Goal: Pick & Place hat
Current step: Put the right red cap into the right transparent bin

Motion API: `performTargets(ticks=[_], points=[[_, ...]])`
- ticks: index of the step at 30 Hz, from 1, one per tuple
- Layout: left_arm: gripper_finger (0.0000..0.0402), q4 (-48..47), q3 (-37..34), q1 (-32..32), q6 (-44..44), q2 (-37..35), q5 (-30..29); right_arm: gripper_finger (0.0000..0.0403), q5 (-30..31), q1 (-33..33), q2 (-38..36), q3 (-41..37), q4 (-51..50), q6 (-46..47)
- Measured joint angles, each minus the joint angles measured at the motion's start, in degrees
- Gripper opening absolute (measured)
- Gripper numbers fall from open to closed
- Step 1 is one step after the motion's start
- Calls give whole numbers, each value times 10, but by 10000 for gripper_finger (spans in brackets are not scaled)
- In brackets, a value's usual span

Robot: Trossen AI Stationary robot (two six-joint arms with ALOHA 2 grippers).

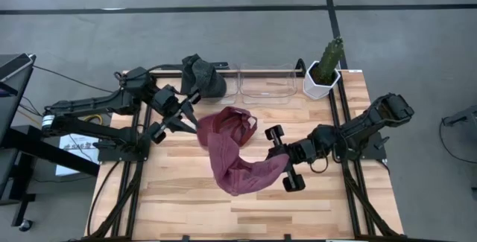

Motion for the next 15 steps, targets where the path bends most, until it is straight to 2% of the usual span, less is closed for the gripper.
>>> performTargets(ticks=[3,7,10,15], points=[[103,55,0,-6,-62,15,-7,4,-13,-12,0,0,10,5],[126,103,0,-5,-126,37,-55,4,-45,-31,0,8,14,34],[135,125,0,-4,-161,55,-98,4,-63,-41,0,20,8,51],[137,173,0,-4,-192,73,-104,4,-71,-48,0,35,3,59]])
